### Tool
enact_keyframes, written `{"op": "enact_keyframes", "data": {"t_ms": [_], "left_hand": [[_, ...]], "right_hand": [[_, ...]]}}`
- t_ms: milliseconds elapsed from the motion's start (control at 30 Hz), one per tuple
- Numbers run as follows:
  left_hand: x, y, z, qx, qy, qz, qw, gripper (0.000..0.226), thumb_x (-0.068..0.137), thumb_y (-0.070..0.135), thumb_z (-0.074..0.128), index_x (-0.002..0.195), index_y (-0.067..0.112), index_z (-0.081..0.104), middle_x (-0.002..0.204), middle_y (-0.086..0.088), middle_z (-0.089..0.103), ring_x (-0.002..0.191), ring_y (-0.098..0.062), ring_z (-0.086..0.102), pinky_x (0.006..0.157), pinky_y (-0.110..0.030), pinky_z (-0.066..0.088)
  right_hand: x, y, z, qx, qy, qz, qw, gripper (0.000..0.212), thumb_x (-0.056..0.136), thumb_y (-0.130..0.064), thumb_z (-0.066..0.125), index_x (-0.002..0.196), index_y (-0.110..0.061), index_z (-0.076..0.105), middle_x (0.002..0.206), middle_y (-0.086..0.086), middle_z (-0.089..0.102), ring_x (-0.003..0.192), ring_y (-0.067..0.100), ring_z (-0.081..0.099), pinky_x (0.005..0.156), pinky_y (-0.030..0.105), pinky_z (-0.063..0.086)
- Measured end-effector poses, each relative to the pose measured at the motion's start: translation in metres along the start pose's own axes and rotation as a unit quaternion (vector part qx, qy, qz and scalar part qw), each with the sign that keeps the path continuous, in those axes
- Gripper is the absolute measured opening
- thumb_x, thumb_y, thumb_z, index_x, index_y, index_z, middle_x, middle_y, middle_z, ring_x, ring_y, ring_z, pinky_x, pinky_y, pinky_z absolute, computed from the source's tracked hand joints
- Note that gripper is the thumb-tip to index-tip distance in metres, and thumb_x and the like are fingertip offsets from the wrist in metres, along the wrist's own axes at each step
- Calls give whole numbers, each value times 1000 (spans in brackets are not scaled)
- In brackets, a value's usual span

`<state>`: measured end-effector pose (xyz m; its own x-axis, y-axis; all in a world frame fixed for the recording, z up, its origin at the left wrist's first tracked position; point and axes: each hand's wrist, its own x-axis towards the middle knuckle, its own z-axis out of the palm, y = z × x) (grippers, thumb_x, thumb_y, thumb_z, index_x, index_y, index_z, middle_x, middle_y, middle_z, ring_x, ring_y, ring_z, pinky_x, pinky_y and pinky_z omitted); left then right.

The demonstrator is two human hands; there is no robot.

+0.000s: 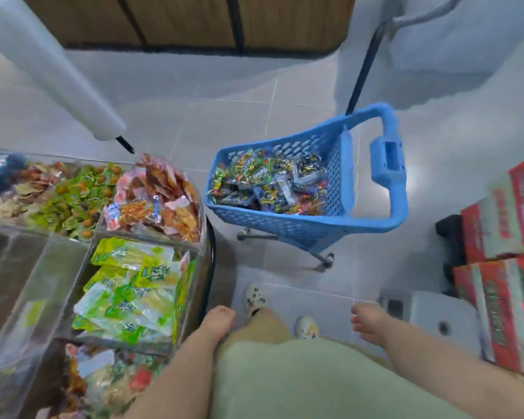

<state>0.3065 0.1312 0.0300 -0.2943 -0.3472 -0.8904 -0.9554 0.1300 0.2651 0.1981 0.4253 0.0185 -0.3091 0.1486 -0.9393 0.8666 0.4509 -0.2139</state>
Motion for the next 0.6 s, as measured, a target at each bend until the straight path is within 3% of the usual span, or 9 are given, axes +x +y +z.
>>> {"op": "enact_keyframes", "data": {"t_ms": [67,200,467,600], "left_hand": [[11,17,-7,-22,-12,-3,1000,21,96,11,50,77,6,55,55,-2,60,45,-13,52,43,-21,34],[32,72,-23,-67,-23,-30,997,15,97,15,43,86,12,52,81,-9,56,61,-19,50,56,-25,38],[91,194,-80,25,-51,43,997,25,98,10,39,74,17,41,67,-3,41,53,-14,37,46,-23,27],[121,250,-105,5,-68,48,997,18,97,10,41,80,12,47,63,-3,43,49,-13,37,40,-19,28]], "right_hand": [[3,-15,-4,2,-4,9,1000,16,94,-7,45,78,-11,45,67,8,45,55,18,40,55,24,26],[9,-55,-3,14,-10,13,1000,8,93,-11,45,86,-12,45,73,7,48,60,17,44,56,24,29],[-4,-169,18,34,21,-44,998,13,93,-10,43,80,-13,46,72,4,48,57,14,43,53,23,30],[-7,-216,28,22,18,-63,998,20,95,-16,47,75,-20,50,77,-2,54,63,10,49,59,25,40]]}}
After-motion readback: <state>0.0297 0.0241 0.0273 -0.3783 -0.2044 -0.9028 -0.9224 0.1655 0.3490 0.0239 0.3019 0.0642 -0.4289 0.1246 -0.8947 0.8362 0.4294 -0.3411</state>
